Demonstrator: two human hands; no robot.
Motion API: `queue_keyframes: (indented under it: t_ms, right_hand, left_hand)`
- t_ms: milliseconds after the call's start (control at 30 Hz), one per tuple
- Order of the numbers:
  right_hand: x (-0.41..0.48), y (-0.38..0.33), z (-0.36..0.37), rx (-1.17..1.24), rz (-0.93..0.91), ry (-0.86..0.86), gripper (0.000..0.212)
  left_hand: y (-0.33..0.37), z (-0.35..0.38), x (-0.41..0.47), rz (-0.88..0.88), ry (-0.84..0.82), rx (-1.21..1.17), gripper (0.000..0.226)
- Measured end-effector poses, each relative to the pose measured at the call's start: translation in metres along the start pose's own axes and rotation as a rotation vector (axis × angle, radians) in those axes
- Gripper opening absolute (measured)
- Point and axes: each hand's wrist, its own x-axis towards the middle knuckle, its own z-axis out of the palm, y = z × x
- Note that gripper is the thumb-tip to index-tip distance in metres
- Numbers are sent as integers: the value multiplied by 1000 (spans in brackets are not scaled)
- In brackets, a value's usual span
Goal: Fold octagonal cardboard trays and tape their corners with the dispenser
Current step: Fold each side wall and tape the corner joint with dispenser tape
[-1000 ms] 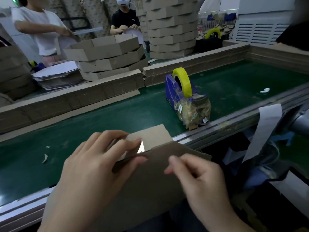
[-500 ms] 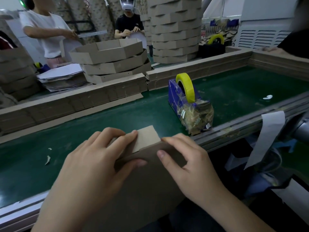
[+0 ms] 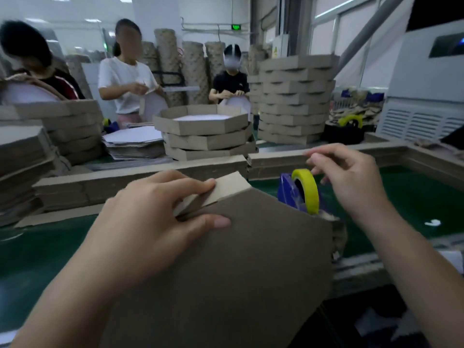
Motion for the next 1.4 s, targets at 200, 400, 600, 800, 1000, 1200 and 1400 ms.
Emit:
queue_keyframes:
  t_ms: [200, 400, 600, 800, 1000, 1200, 1400]
  right_hand:
    - [105, 67, 16, -389, 224, -189, 10]
    - [160, 129, 49, -729, 228, -493, 5]
    - [213, 166, 76, -1066, 51, -704, 40]
    - [236, 210, 104, -1274, 34, -920, 59]
    - [238, 228, 104, -1123, -185, -676, 26]
    - [241, 244, 112, -1108, 9, -774, 60]
    - [242, 238, 100, -939, 2, -665, 44]
  left_hand:
    - [-5, -14, 41, -92, -44, -65, 65]
    - [-18, -14, 74, -166, -146, -124, 58]
    - [-35, -14, 101, -256, -199, -203, 53]
    - [-45, -9, 113, -289, -228, -198, 53]
    - [-50, -6, 118, -311, -230, -177, 51]
    - [-53, -3, 118, -342, -235, -242, 50]
    - [-55, -1, 118, -354, -235, -240, 47]
